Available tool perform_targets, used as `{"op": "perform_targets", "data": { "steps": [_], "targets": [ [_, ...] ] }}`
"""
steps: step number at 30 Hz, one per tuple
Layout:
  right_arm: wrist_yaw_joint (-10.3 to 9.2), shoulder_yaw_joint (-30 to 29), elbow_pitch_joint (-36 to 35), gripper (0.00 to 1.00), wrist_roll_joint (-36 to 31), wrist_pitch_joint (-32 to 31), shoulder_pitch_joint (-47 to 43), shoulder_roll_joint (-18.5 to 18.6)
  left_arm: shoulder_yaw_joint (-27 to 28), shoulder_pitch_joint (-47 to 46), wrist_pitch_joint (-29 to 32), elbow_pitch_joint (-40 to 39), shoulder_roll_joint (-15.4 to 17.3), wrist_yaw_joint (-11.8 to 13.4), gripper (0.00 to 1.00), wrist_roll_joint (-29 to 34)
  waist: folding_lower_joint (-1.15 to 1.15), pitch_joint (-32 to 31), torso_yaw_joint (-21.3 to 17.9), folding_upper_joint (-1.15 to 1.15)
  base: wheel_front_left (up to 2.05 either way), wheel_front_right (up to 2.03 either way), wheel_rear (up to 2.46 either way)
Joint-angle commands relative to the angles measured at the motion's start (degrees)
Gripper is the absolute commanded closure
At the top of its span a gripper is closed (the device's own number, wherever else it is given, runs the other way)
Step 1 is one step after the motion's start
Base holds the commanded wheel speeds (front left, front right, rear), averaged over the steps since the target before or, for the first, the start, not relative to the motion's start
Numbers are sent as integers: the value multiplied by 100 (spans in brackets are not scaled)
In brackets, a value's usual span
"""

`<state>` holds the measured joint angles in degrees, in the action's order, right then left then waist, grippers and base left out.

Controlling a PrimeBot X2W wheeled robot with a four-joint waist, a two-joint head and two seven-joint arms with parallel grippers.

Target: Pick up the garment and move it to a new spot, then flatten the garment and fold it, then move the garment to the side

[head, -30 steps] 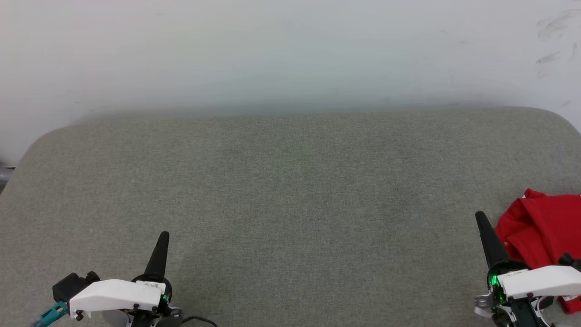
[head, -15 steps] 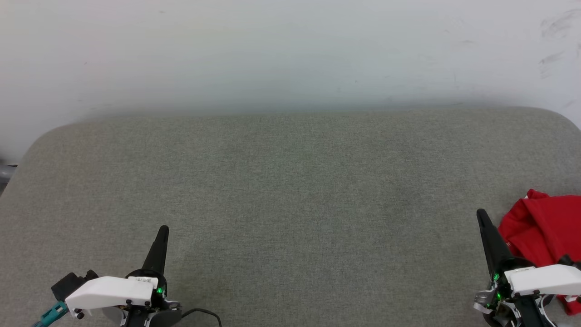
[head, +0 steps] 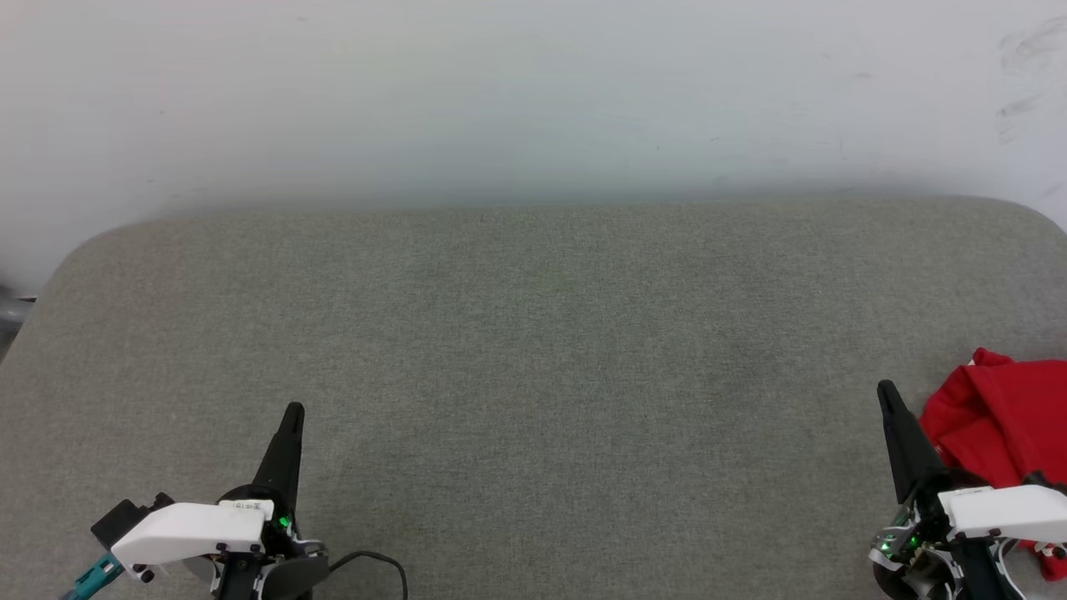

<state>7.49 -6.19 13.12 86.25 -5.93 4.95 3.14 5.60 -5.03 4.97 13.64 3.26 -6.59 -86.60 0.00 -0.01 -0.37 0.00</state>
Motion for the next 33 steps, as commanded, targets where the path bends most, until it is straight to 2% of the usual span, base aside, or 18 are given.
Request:
{"op": "perform_targets", "data": {
  "steps": [1, 15, 33],
  "targets": [
    [0, -11, 3, 100, 83, -22, 115, -20, 19, -87, 39, 7, -5, -37, 100, -69, 0, 1, 2, 0, 0, 0, 0],
    [0, -42, 103, 100, 627, -66, 170, -37, 115, -152, 178, 52, -48, -108, 100, -592, 0, 18, 36, 0, 0, 0, 0],
    [0, -40, 102, 100, 624, -66, 160, -35, 110, -148, 182, 48, -47, -111, 100, -582, 0, 19, 37, 0, 0, 0, 0]
  ]
}}
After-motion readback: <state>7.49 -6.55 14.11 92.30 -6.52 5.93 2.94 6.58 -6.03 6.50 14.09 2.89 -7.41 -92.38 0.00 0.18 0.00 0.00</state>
